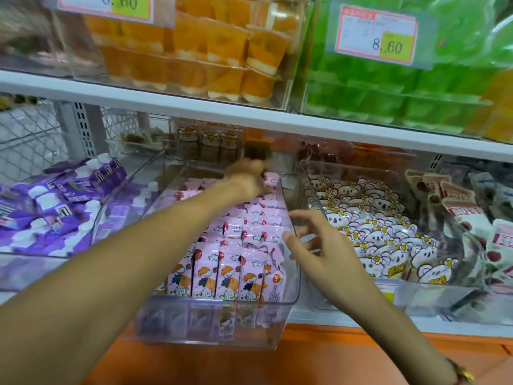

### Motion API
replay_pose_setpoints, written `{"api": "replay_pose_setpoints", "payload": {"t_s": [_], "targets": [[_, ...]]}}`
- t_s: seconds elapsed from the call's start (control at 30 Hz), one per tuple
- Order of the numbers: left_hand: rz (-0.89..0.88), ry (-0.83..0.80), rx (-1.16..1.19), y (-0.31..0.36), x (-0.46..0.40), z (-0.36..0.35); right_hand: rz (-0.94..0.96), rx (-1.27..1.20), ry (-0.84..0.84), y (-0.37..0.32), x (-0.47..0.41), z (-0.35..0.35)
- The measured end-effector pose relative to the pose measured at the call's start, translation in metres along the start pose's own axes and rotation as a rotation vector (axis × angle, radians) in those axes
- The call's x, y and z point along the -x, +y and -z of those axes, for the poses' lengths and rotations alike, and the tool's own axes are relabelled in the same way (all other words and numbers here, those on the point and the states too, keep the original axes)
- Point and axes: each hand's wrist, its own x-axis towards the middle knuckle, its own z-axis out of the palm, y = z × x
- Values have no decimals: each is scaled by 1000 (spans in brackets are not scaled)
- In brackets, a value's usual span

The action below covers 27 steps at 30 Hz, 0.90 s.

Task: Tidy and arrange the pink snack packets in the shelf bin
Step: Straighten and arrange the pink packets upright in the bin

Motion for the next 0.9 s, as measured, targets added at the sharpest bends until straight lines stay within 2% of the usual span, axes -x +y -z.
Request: {"api": "replay_pose_setpoints", "payload": {"t_s": [0.2,0.3,0.33,0.47,0.53,0.6,0.67,0.73,0.9], "targets": [[-183,-302,-373,-11,-2,14,11,0,-54,2,2,2],[-194,-264,-487,-11,-4,17,6,-12,-70,2,4,2],[-163,-225,-443,-11,-3,15,6,-11,-74,1,5,2],[69,20,4,-8,-7,0,22,1,-80,1,8,2],[134,101,124,-6,-8,-4,24,7,-77,1,8,2],[85,38,71,-9,-5,-5,25,12,-78,1,8,3],[-10,-135,-67,-13,-1,-5,26,15,-78,1,8,3],[-36,-237,-60,-18,4,0,25,14,-76,0,7,3],[-105,-150,78,-19,5,7,22,15,-77,1,5,2]]}}
